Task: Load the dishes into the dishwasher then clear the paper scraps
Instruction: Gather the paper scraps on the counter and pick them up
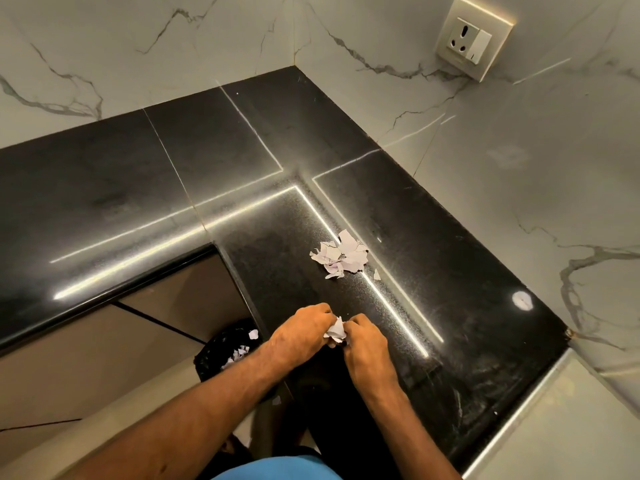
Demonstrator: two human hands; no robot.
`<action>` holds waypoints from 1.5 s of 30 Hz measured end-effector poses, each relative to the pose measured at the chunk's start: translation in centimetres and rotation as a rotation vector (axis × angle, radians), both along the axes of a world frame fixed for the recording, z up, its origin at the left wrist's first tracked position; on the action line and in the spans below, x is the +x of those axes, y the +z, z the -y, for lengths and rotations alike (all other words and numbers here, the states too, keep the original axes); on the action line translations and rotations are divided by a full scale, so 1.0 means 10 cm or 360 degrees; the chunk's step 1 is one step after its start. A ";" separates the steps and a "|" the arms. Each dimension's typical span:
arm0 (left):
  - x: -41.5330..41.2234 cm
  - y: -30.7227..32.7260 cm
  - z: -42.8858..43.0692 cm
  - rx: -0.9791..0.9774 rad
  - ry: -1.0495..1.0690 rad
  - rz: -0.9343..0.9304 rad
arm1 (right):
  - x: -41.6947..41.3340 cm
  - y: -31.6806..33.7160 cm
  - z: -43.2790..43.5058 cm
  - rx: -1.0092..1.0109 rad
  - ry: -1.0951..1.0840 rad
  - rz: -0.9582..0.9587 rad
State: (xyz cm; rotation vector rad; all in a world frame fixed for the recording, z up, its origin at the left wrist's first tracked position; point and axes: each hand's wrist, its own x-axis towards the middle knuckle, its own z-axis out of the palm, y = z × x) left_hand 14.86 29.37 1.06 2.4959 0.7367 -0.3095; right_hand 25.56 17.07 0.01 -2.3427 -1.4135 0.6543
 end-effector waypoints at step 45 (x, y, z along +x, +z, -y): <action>-2.05 -0.26 -0.95 -0.0124 0.0611 0.0023 | -1.96 -0.13 -1.08 0.0166 -0.0036 -0.0223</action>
